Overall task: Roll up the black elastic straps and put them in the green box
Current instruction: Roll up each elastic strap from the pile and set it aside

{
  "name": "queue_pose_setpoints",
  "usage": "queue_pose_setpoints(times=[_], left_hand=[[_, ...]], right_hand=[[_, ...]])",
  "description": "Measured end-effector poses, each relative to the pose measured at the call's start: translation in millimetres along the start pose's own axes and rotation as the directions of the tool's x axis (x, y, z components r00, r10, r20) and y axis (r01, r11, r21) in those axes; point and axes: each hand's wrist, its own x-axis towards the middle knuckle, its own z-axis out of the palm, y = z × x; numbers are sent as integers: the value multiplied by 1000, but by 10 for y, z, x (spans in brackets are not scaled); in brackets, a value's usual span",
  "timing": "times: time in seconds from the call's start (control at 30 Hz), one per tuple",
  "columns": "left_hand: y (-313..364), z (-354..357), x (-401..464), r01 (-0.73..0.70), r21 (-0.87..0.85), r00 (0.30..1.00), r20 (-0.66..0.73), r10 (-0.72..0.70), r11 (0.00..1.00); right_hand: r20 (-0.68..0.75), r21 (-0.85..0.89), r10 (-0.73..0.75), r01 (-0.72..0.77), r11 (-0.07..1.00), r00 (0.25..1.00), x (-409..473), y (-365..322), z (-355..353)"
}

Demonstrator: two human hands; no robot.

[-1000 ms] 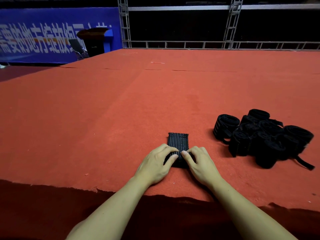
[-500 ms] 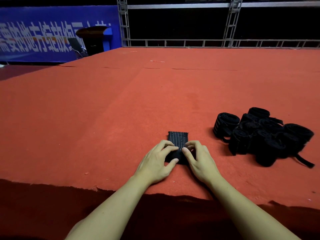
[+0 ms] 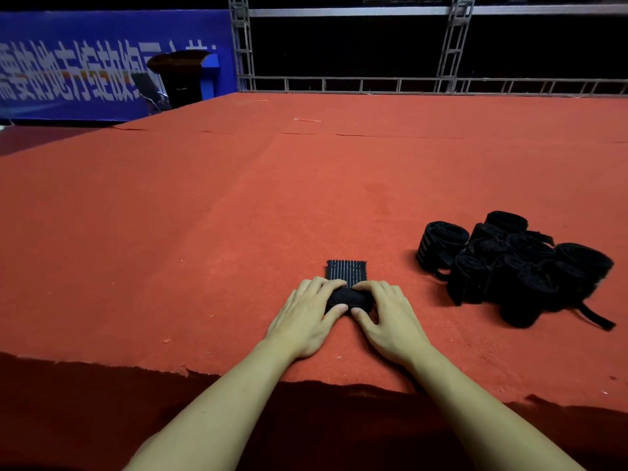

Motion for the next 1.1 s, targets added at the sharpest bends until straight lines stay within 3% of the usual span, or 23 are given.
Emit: queue_pose_setpoints(times=[0.37, 0.7, 0.87, 1.0, 1.1], left_hand=[[37, -43, -48, -5, -90, 997, -76, -2, 996], [87, -113, -119, -143, -114, 986, -98, 132, 983], [76, -76, -92, -99, -79, 991, -101, 90, 992], [54, -57, -74, -47, -56, 995, -89, 42, 997], [43, -61, -71, -41, -23, 998, -48, 39, 999]], right_hand=[[-6, 106, -21, 22, 994, 1000, -34, -54, -38], [44, 151, 39, -46, 987, 998, -5, -53, -48], [-11, 240, 44, -40, 970, 999, -31, -56, -74], [-38, 170, -69, 75, 983, 997, -67, -77, -63], [-27, 147, -68, 71, 987, 997, -54, -55, -57]])
